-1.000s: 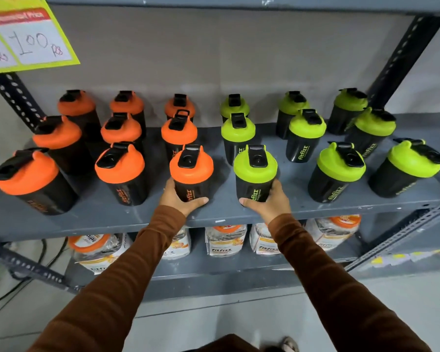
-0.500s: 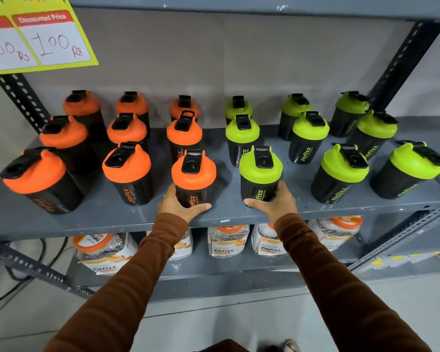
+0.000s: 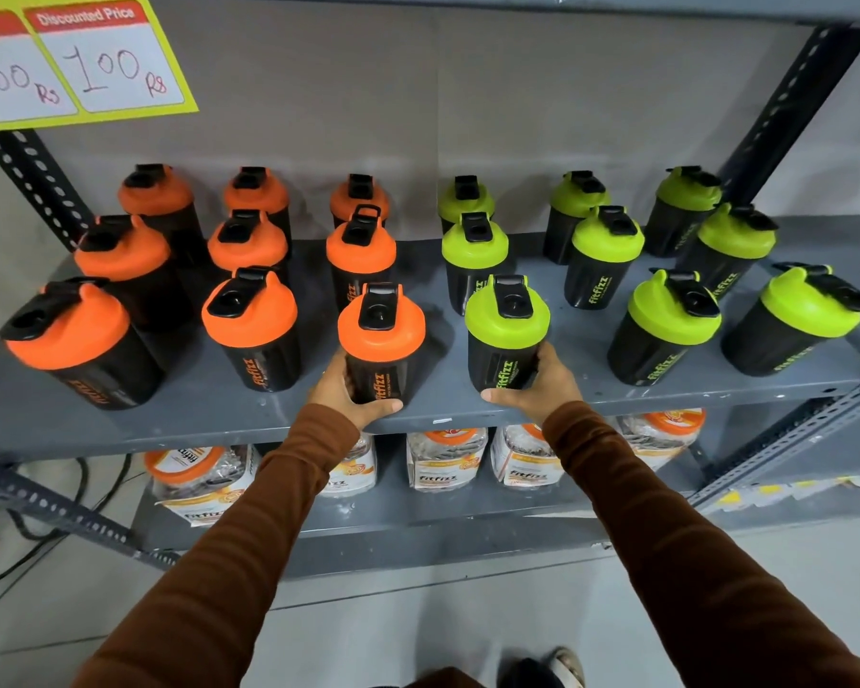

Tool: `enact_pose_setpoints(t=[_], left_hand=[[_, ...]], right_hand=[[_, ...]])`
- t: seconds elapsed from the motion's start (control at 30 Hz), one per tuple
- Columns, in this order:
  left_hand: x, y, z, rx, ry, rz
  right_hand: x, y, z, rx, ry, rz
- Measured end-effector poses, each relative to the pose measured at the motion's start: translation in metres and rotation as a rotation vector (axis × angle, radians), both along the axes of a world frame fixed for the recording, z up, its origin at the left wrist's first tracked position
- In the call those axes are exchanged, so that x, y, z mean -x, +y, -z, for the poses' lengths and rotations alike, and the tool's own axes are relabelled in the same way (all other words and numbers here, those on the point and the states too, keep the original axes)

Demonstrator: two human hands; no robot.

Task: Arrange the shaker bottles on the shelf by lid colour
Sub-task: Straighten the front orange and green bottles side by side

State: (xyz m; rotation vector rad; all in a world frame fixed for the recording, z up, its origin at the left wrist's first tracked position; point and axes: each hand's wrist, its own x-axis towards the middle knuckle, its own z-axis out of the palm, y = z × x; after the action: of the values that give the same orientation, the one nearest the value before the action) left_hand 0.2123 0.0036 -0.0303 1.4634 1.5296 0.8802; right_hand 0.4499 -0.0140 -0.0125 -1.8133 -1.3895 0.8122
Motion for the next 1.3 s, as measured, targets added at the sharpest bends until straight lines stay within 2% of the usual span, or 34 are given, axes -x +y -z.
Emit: enact_pose_setpoints(t=[0.33, 1.0, 1.3], left_hand=[[-0.0003, -0.0018, -0.0009, 0.023, -0.082, -0.014], [-0.0029, -0.0051, -0.0056, 0.073, -0.058, -0.074], [-0.0032, -0.0088, -0.007, 0.072, -0.067, -0.101]], right_hand=[[-0.0006, -0.0004, -0.0001, 0.004, -0.036, 0.008], [-0.0029, -0.0016, -0.0011, 0.013, 0.037, -0.006], [-0.0043, -0.0017, -0.0009, -0.003, -0.018, -0.013]])
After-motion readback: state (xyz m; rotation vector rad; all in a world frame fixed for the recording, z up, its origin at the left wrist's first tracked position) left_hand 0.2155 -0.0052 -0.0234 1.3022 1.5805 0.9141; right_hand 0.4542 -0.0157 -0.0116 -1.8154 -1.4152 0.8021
